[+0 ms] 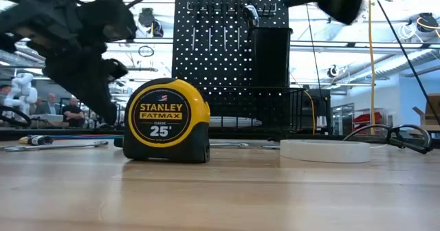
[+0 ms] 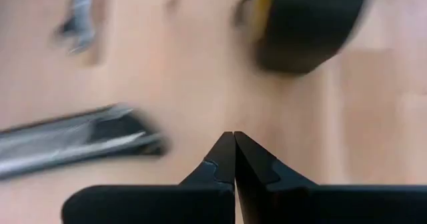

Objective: Hang tools onto peg board
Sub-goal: Put the black utility knife into the pegboard basket

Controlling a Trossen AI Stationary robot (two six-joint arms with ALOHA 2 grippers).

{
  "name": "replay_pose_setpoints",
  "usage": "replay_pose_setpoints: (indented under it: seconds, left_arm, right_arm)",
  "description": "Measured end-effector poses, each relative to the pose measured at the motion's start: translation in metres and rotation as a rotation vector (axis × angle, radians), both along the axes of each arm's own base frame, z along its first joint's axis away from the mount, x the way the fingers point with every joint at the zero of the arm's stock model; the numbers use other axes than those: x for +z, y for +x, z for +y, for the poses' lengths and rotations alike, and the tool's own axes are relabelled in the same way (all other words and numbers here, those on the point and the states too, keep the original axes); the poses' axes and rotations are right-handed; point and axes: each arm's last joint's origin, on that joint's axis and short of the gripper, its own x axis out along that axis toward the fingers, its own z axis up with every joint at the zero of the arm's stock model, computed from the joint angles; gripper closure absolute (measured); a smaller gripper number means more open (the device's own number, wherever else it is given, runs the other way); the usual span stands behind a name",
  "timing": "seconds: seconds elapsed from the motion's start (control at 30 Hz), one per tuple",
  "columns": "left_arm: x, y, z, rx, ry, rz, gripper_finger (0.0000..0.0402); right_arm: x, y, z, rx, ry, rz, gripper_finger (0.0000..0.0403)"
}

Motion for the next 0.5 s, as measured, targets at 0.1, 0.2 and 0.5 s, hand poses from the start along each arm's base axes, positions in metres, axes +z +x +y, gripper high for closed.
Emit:
replay_pose_setpoints:
  seconds: [0.1,0.2,0.5]
  left_arm:
    - [0.002,-0.010,0.012,0.028,0.053,0.033,0.0402]
    - [0.004,-0.016,0.024,0.067,0.056,0.033,0.0402]
    - [-0.013,-0.038,0.052,0.127,0.075,0.069,0.0402]
  right_arm:
    - [0.006,0.020,-0.019,0.064,0.003,-0.068,0.0403]
    - [0.005,0.043,-0.034,0.136,0.007,-0.148,0.0403]
    - [-0.011,0.116,-0.042,0.265,-0.057,-0.156,0.0403]
